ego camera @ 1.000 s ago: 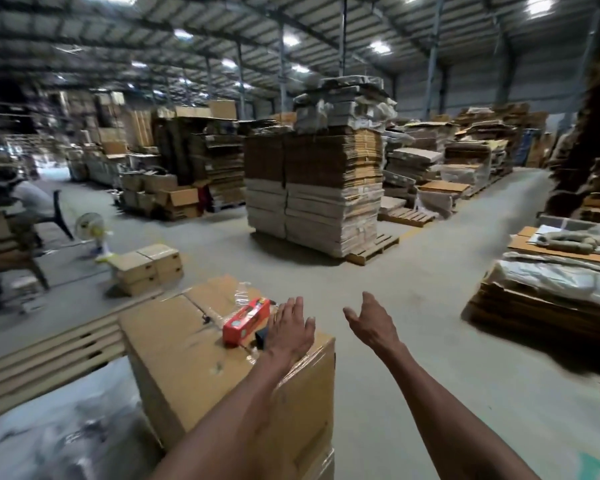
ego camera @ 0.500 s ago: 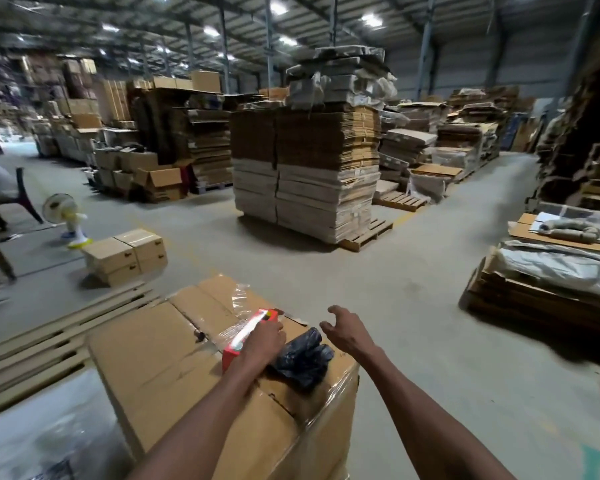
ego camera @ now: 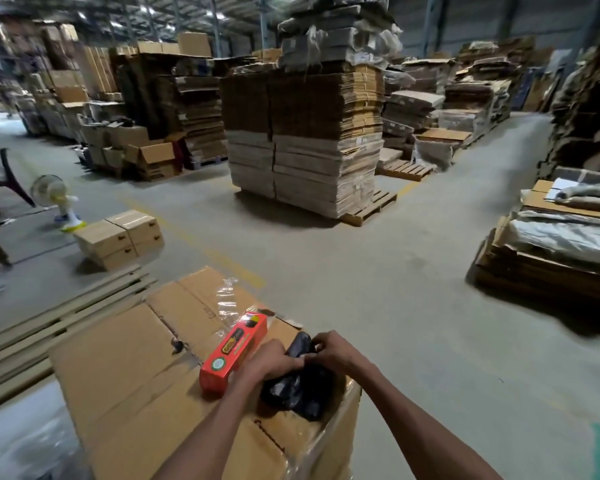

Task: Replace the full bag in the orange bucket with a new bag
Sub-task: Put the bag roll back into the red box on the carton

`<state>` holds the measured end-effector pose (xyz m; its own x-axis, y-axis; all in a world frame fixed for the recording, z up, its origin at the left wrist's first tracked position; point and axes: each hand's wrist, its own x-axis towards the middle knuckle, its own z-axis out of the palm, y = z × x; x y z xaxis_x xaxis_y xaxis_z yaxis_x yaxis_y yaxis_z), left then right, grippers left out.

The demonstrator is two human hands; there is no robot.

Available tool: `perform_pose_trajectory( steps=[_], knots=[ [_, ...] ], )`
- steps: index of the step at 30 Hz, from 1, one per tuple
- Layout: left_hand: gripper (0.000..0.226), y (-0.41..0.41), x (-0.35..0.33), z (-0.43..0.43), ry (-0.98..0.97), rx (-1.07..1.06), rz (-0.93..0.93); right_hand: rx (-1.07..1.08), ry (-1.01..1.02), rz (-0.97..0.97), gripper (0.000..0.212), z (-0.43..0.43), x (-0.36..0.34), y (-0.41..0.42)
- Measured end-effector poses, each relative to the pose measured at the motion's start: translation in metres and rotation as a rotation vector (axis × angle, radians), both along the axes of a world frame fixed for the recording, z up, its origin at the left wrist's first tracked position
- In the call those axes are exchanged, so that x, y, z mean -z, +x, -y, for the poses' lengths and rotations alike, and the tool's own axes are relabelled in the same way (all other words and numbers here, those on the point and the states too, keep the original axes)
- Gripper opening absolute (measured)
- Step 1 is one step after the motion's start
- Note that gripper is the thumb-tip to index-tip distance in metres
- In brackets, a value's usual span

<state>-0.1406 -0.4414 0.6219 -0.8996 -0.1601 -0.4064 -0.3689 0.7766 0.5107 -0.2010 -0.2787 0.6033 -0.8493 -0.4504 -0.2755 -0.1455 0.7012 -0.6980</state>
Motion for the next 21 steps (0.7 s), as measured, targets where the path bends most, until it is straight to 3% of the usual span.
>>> perform_pose_trajectory(
  steps=[2,4,6,10,15,17,21],
  knots=[
    [0.046,0.001,-0.009,0.002,0.190,-0.082,-0.020,0.008,-0.114,0.096,0.052,0.000,-0.003,-0.011],
    [0.018,0.005,-0.020,0.004,0.372,-0.170,-0.112,-0.005,-0.270,0.204,0.056,0.000,-0.007,-0.017],
    [0.006,0.009,-0.030,0.009,0.487,-0.230,-0.223,-0.034,-0.452,0.287,0.044,0.003,-0.012,-0.019],
    [0.014,0.009,-0.037,0.027,0.726,-0.311,-0.314,0.128,-0.727,0.367,0.020,0.009,-0.034,-0.015],
    [0.043,0.011,-0.032,0.031,0.891,-0.423,-0.332,0.551,-0.904,0.529,0.016,0.027,-0.024,-0.023],
    [0.054,0.008,-0.027,0.029,0.882,-0.481,-0.346,0.680,-0.872,0.441,0.014,0.037,-0.017,-0.021],
    [0.076,0.006,-0.025,0.018,0.809,-0.582,-0.373,0.707,-0.647,-0.036,0.026,0.047,-0.013,-0.010]
  ],
)
